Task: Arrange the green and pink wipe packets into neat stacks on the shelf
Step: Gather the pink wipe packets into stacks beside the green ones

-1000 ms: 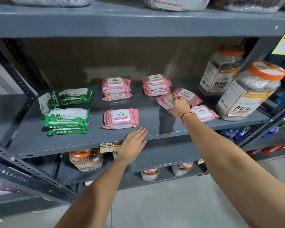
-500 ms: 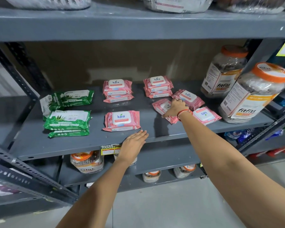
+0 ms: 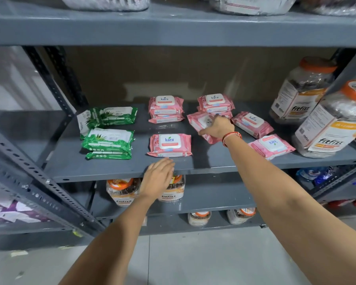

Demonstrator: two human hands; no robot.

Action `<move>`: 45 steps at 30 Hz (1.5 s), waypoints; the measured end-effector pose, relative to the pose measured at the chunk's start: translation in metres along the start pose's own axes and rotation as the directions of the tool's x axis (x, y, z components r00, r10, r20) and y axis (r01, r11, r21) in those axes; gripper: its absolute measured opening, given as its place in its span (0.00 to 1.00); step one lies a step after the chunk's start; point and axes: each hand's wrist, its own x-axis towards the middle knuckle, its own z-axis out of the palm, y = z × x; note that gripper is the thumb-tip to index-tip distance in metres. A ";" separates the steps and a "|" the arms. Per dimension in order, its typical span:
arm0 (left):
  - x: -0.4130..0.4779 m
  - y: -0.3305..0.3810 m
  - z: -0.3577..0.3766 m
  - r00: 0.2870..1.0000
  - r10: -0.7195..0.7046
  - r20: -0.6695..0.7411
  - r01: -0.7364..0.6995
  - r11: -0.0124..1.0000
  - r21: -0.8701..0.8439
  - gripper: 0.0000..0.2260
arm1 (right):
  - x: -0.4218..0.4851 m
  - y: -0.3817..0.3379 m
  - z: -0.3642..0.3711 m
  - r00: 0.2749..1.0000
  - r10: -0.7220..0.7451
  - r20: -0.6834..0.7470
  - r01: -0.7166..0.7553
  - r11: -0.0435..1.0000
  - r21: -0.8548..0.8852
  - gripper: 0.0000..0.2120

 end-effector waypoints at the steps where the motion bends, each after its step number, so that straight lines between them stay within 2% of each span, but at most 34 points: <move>1: -0.004 -0.006 -0.004 1.000 -0.020 -0.005 0.020 1.000 0.009 0.12 | 0.000 -0.010 0.000 0.999 -0.045 0.014 0.045 0.999 0.007 0.36; 6: -0.023 -0.031 -0.018 0.996 -0.091 -0.003 0.091 0.994 0.056 0.13 | -0.008 -0.059 0.005 0.949 -0.284 0.139 0.290 0.957 -0.024 0.36; 10: -0.035 -0.045 -0.024 0.989 -0.146 0.011 0.145 0.987 0.070 0.15 | -0.022 -0.080 0.017 0.904 -0.361 0.227 0.383 0.922 -0.060 0.36; 14: -0.037 -0.052 -0.024 0.988 -0.143 0.054 0.138 0.986 0.093 0.17 | -0.029 -0.086 0.027 0.911 -0.369 0.185 0.393 0.912 -0.117 0.36; 19: -0.040 -0.055 -0.020 0.989 -0.123 0.076 0.115 0.987 0.111 0.18 | -0.026 -0.096 0.021 0.912 -0.315 0.262 0.357 0.924 -0.133 0.36; 24: -0.041 -0.058 -0.017 0.990 -0.131 0.050 0.127 0.989 0.080 0.18 | -0.024 -0.105 0.017 0.889 -0.297 0.348 0.338 0.939 -0.063 0.26; 28: -0.041 -0.057 -0.015 0.988 -0.152 0.031 0.150 0.988 0.043 0.17 | -0.022 -0.112 0.016 0.842 -0.325 0.430 0.396 0.914 -0.084 0.37; 30: -0.042 -0.057 -0.014 0.987 -0.157 0.026 0.156 0.987 0.034 0.17 | -0.021 -0.116 0.011 0.798 -0.324 0.508 0.461 0.871 -0.170 0.40; 32: -0.042 -0.058 -0.014 0.988 -0.152 0.025 0.151 0.988 0.027 0.17 | -0.021 -0.120 0.006 0.754 -0.335 0.566 0.568 0.764 -0.305 0.40; 34: -0.042 -0.059 -0.014 0.988 -0.152 0.032 0.151 0.988 0.023 0.18 | -0.023 -0.121 0.004 0.735 -0.372 0.568 0.631 0.681 -0.372 0.39; 35: -0.042 -0.060 -0.014 0.987 -0.153 0.036 0.153 0.988 0.023 0.18 | -0.024 -0.120 0.003 0.733 -0.393 0.555 0.640 0.676 -0.367 0.38; 38: -0.042 -0.060 -0.013 0.987 -0.155 0.043 0.154 0.988 0.019 0.19 | -0.028 -0.114 -0.005 0.749 -0.426 0.507 0.580 0.792 -0.191 0.38; 40: -0.042 -0.061 -0.012 0.987 -0.154 0.040 0.153 0.988 0.019 0.19 | -0.027 -0.115 -0.010 0.825 -0.379 0.419 0.464 0.878 -0.121 0.35; 42: -0.043 -0.060 -0.012 0.988 -0.146 0.039 0.145 0.989 0.026 0.19 | -0.026 -0.121 -0.008 0.919 -0.293 0.263 0.337 0.931 -0.140 0.26; 43: -0.043 -0.060 -0.013 0.989 -0.140 0.038 0.139 0.990 0.030 0.19 | -0.028 -0.125 -0.004 0.952 -0.237 0.193 0.265 0.955 -0.134 0.26; 45: -0.043 -0.061 -0.013 0.991 -0.124 0.039 0.123 0.992 0.038 0.20 | -0.035 -0.131 0.012 0.987 -0.095 0.128 0.114 0.982 -0.152 0.36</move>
